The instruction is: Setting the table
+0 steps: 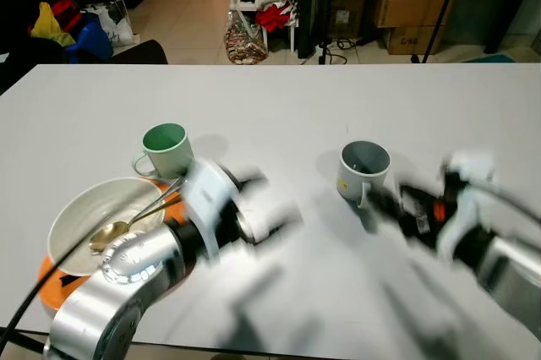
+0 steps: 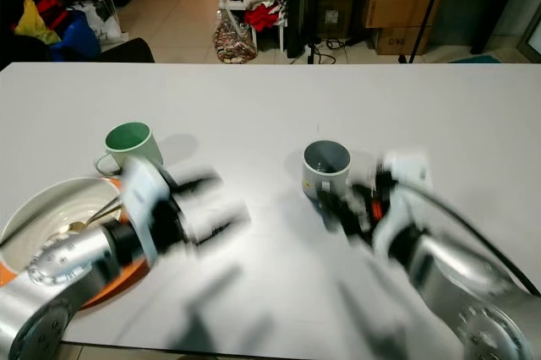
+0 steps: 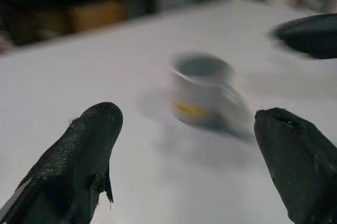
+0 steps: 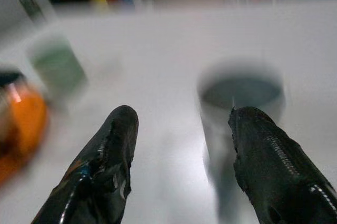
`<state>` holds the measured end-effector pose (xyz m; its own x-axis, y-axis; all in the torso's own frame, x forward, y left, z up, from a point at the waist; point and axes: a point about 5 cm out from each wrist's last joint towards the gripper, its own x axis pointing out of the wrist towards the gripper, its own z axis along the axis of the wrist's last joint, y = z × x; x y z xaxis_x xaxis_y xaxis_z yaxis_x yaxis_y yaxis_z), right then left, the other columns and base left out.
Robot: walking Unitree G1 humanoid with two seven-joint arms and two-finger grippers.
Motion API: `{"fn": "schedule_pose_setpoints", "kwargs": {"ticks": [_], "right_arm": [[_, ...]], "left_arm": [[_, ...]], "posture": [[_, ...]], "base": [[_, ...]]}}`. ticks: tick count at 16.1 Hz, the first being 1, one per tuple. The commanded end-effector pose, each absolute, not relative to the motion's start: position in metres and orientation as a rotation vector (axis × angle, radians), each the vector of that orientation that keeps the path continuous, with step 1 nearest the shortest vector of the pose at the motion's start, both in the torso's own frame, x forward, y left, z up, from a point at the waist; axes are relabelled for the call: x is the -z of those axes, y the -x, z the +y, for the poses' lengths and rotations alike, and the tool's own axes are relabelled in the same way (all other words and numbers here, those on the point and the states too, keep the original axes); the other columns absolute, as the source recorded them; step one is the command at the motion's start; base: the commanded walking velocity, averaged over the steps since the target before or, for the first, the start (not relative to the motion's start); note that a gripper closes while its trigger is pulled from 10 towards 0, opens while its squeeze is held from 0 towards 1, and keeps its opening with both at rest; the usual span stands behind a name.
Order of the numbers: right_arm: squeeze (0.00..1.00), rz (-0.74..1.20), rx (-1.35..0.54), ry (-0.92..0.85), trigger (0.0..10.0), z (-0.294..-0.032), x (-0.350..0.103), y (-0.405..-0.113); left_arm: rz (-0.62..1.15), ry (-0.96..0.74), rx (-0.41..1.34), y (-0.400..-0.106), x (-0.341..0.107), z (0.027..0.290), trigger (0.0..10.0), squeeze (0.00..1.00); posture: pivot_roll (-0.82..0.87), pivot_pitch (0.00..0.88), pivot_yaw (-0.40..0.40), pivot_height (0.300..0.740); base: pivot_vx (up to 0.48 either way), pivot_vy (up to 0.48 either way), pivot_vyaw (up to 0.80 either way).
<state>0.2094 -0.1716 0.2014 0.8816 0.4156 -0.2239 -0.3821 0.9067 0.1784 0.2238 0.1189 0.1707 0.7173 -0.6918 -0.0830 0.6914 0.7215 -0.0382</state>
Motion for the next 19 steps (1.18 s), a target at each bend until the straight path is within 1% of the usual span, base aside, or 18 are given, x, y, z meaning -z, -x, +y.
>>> {"fn": "schedule_pose_setpoints", "kwargs": {"ticks": [1,3,4,7,9,11,15,19], "right_arm": [[1.0,0.153,-0.435,-0.102,10.0,-0.16,-0.213,-0.209],[1.0,0.084,-0.402,-0.143,10.0,-0.148,-0.212,-0.206],[1.0,0.071,-0.396,-0.127,10.0,-0.145,-0.211,-0.205],[1.0,0.016,-0.367,-0.13,10.0,-0.143,-0.214,-0.209],[1.0,-0.001,-0.346,-0.137,10.0,-0.144,-0.214,-0.21],[1.0,-0.011,-0.331,-0.132,10.0,-0.144,-0.212,-0.21],[1.0,-0.003,-0.342,-0.136,10.0,-0.141,-0.208,-0.209],[1.0,-0.002,-0.354,-0.146,10.0,-0.138,-0.206,-0.211]], "left_arm": [[0.06,-0.01,0.627,-0.23,-0.176,0.131,10.0,0.0],[0.035,-0.04,0.57,-0.227,-0.179,0.129,10.0,0.0],[0.03,-0.061,0.548,-0.225,-0.179,0.129,10.0,0.0],[-0.042,-0.099,0.505,-0.228,-0.197,0.125,10.0,0.0],[-0.064,-0.076,0.478,-0.234,-0.204,0.125,10.0,0.0],[-0.044,-0.072,0.412,-0.235,-0.197,0.133,10.0,0.0],[-0.03,-0.069,0.368,-0.236,-0.194,0.135,10.0,0.0],[-0.032,-0.066,0.361,-0.234,-0.194,0.136,10.0,0.0]], "posture": [[0.08,0.0,0.097,0.74],[0.09,0.0,0.086,0.74],[0.09,0.0,0.085,0.74],[0.09,0.0,0.081,0.74],[0.09,0.0,0.083,0.74],[0.09,0.0,0.094,0.74],[0.09,0.0,0.086,0.74],[0.1,0.0,0.076,0.74]], "base": [[0.0,0.0,0.8],[0.0,0.0,0.8],[0.0,0.0,0.8],[0.0,0.0,0.8],[0.0,0.0,0.8],[0.0,0.0,0.8],[0.0,0.0,0.8],[0.0,0.0,0.8]]}}
